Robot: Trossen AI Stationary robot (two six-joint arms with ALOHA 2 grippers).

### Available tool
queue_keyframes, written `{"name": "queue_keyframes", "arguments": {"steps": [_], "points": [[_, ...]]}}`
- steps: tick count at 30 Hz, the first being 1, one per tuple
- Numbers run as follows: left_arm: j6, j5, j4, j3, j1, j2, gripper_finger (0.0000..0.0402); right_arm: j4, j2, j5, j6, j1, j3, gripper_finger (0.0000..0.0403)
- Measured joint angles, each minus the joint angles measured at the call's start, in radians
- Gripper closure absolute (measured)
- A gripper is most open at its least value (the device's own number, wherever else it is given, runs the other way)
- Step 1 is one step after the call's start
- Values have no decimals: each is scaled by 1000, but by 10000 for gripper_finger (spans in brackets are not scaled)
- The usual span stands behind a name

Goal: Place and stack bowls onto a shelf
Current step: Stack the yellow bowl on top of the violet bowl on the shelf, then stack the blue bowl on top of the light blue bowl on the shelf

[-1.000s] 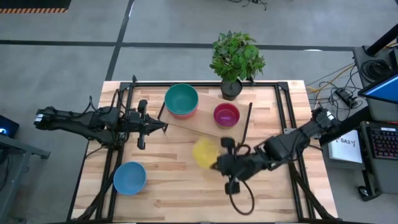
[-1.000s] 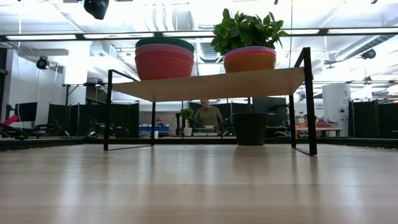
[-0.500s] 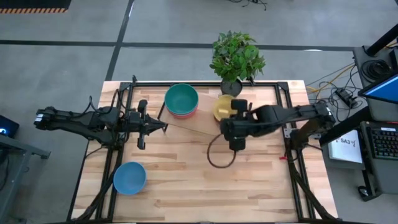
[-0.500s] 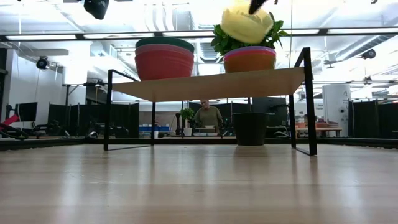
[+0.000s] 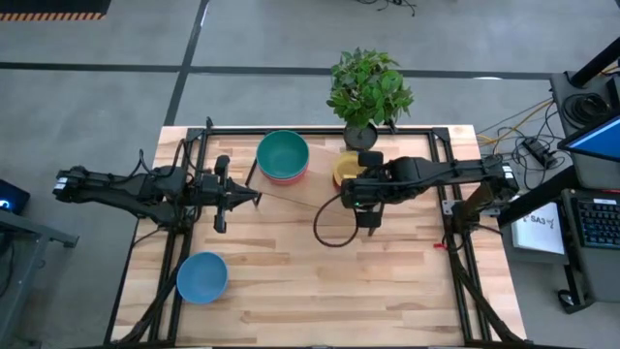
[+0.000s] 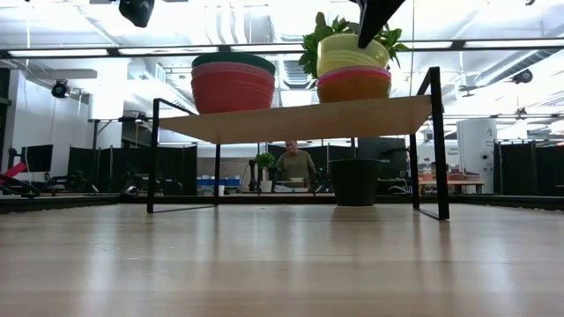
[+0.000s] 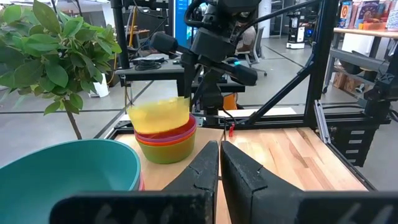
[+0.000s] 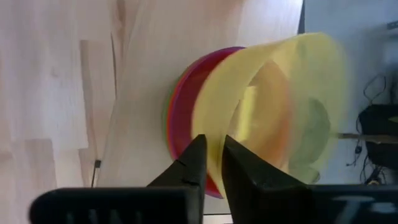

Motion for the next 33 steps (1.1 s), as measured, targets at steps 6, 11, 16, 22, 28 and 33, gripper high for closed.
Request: {"name": "queue_keyframes", "arguments": {"steps": [6, 11, 16, 22, 28, 33], "points": [[0, 0, 0, 0, 0, 0, 402, 0, 0, 1, 23, -3, 0, 318], [-1, 0, 0, 0, 0, 0, 402, 0, -2, 0, 47, -2, 0, 286], [-3, 0, 0, 0, 0, 0, 402, 8, -16, -43, 111, 0, 8, 276], [-39, 0, -4, 0, -1, 1, 402, 80, -50, -51, 140, 52, -39, 284], [-179, 21, -15, -1, -7, 22, 402, 311, -131, -44, 131, 162, -185, 303], [-316, 63, -24, -3, -74, 95, 402, 611, -220, -44, 86, 257, -382, 317]]}}
